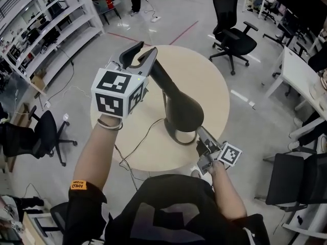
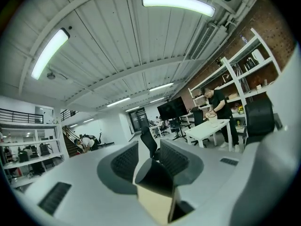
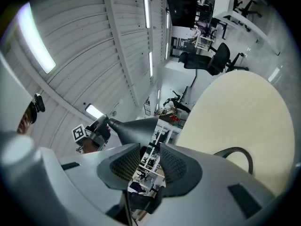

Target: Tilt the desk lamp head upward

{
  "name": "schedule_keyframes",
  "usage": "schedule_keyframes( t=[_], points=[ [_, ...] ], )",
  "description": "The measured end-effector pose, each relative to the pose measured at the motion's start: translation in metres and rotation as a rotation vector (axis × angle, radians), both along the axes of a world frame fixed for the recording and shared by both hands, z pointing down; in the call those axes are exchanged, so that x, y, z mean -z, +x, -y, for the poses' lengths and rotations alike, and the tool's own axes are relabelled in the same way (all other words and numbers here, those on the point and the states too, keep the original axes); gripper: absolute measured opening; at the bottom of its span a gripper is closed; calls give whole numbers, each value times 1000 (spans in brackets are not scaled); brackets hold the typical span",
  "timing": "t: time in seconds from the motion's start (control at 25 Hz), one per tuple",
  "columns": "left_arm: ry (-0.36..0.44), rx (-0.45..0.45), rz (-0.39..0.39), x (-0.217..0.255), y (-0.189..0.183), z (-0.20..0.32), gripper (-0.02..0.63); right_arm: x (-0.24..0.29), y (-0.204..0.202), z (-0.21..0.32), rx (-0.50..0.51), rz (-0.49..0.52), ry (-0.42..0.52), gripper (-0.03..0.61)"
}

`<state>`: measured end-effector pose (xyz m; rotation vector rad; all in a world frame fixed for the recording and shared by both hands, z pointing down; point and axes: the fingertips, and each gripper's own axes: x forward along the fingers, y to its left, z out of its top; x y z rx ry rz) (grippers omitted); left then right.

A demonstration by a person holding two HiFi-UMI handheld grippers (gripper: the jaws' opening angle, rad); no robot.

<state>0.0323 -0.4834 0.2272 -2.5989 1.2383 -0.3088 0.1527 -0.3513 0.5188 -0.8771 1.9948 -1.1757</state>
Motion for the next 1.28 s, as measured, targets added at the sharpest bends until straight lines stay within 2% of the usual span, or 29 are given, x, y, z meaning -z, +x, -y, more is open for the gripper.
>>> schedule_keyframes(
  t=[0.2, 0.4, 0.6, 0.8, 1.04, 1.2, 1.28],
  points=[
    [-76, -7, -23, -14, 14, 16, 172, 14, 12, 1, 49, 53, 43, 115],
    [-89, -13, -20, -16, 19, 15, 170, 16, 20, -6, 63, 49, 47, 114],
    [-98, 23, -26, -22, 2, 18, 146, 40, 31, -28, 49, 46, 96, 97],
    [-136, 52, -85, -33, -21, 26, 127, 96, 46, -55, 42, 103, 203, 66],
    [-189, 58, -202, -47, -44, 35, 123, 163, 44, -72, 79, 0, 327, 66],
    [-249, 54, -283, -62, -55, 43, 121, 215, 36, -74, 113, -104, 415, 66],
    [-283, 59, -316, -71, -61, 47, 98, 239, 30, -73, 123, -153, 447, 66]
  ],
)
